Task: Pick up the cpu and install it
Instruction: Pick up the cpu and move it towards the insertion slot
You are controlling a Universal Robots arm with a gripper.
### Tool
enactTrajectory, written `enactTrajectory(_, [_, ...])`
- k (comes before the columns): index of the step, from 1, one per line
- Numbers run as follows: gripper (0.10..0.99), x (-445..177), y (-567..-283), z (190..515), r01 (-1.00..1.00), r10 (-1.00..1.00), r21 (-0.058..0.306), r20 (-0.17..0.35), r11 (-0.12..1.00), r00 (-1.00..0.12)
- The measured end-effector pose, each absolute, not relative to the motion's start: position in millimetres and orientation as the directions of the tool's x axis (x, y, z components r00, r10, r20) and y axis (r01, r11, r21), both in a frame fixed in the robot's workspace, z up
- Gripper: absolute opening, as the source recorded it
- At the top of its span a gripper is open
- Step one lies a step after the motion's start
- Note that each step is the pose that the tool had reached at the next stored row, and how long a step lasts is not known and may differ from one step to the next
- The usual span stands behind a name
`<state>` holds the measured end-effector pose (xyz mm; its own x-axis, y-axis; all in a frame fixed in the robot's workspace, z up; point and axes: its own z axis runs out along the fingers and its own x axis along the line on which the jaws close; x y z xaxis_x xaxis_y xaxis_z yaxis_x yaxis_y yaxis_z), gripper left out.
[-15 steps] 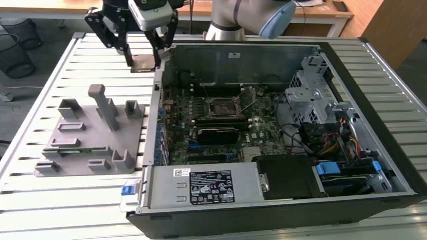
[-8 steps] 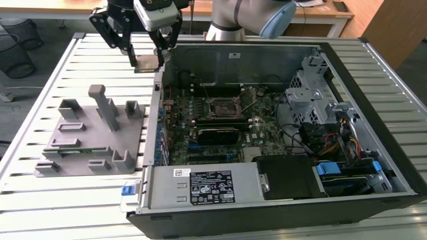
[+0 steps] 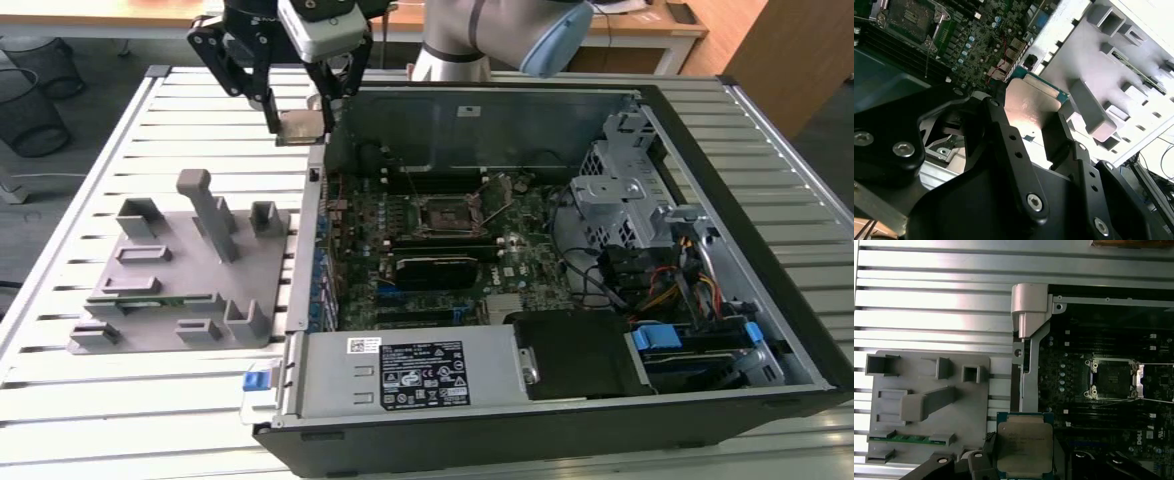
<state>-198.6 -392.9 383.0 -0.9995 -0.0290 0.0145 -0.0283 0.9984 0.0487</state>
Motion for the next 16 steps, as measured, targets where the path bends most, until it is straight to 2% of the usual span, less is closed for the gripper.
enactTrajectory(16, [0.537, -179, -393, 383, -0.028, -0.029, 0.049, 0.014, 0.998, -0.999])
